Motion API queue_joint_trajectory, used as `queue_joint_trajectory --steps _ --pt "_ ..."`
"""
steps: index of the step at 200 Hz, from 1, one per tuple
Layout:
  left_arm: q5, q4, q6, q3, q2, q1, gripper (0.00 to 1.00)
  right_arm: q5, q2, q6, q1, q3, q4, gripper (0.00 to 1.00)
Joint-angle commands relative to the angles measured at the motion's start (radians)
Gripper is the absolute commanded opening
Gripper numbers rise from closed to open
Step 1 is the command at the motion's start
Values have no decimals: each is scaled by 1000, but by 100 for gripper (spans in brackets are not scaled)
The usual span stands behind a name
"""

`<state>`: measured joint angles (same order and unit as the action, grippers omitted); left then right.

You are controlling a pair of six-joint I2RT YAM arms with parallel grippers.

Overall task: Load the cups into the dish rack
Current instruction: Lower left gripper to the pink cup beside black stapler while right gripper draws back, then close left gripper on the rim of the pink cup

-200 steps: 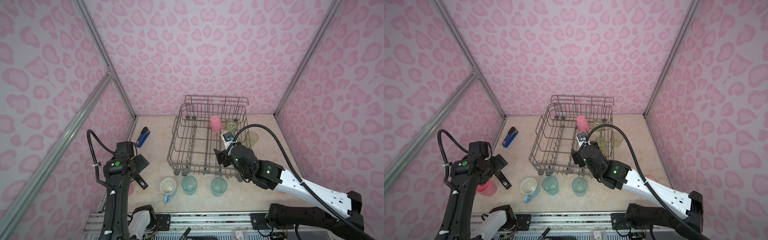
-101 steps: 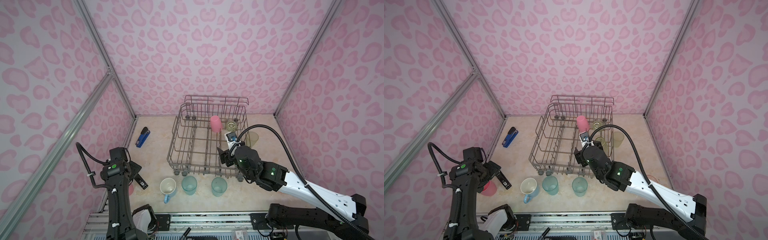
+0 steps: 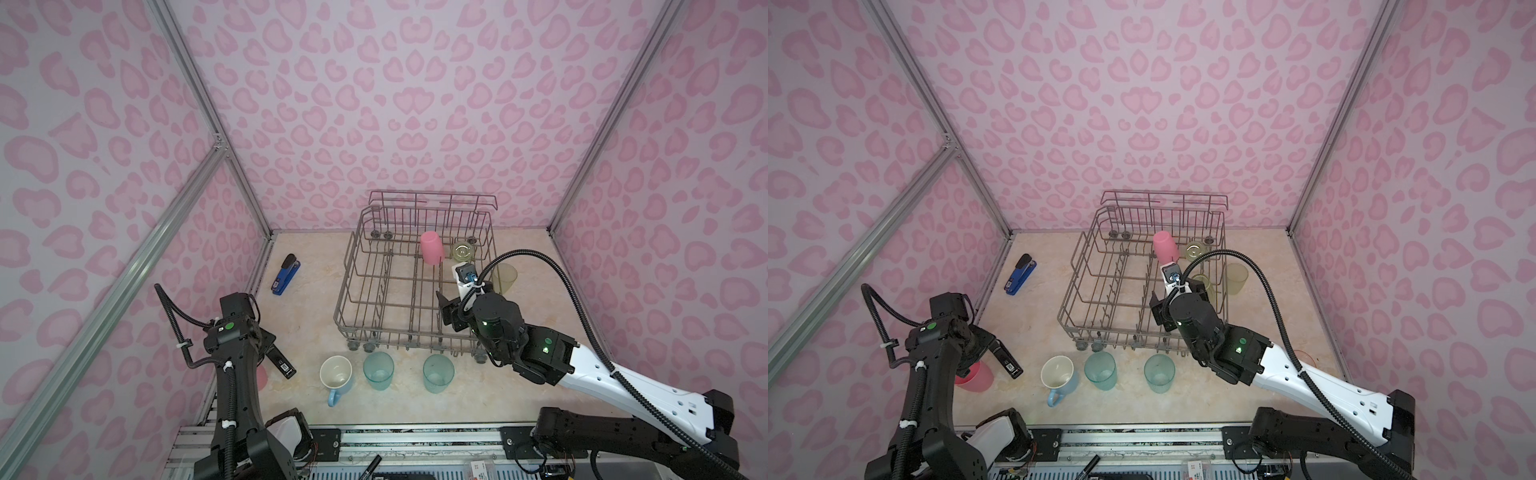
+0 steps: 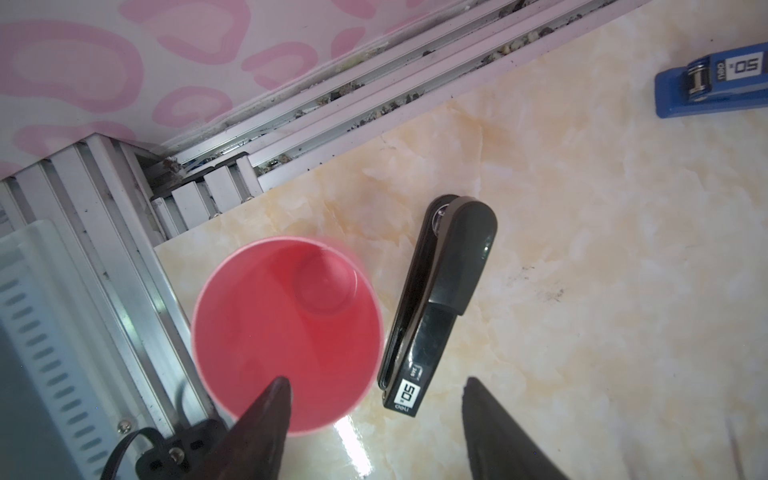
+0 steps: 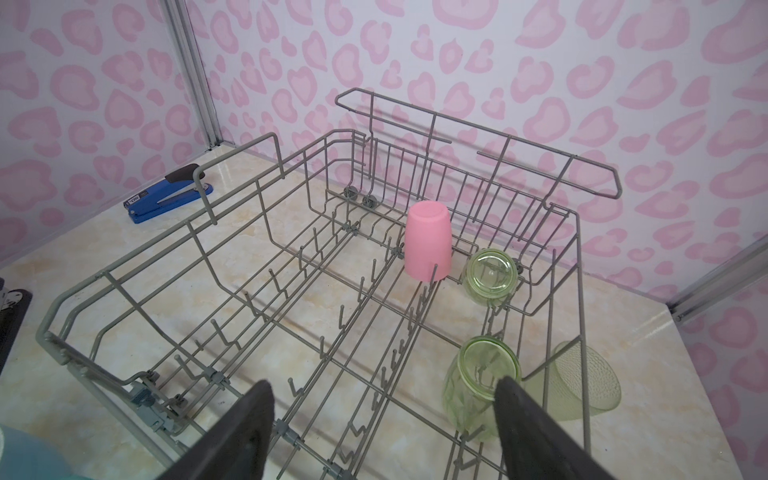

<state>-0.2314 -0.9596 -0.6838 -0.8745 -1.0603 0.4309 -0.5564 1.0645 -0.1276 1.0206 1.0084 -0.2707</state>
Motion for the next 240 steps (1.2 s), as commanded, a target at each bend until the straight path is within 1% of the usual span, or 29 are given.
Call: queue_joint_trajectory --steps 1,61,78,99,111,115,164,188,240 --pt "-17 49 -20 15 -19 3 62 -28 -4 16 2 -15 40 82" --pt "-28 100 -43 47 -65 7 46 -42 -12 11 1 -42 75 82" --pt "-35 108 -47 59 -81 8 44 -56 -11 20 0 -48 84 82" --pt "-33 121 -53 69 -99 8 37 -78 -13 23 -1 -59 98 82" --pt "-34 122 -54 65 -113 7 37 -78 -16 26 -2 -64 104 82" --pt "-35 123 -54 65 -115 7 33 -79 -18 28 -3 -64 106 82" --pt "-49 118 -56 63 -131 7 16 -82 -40 33 -25 -103 133 82" --pt "-66 108 -60 63 -121 7 12 -77 -53 36 -41 -116 144 82" --pt "-102 80 -71 55 -97 7 7 -22 -70 18 -117 -143 151 82"
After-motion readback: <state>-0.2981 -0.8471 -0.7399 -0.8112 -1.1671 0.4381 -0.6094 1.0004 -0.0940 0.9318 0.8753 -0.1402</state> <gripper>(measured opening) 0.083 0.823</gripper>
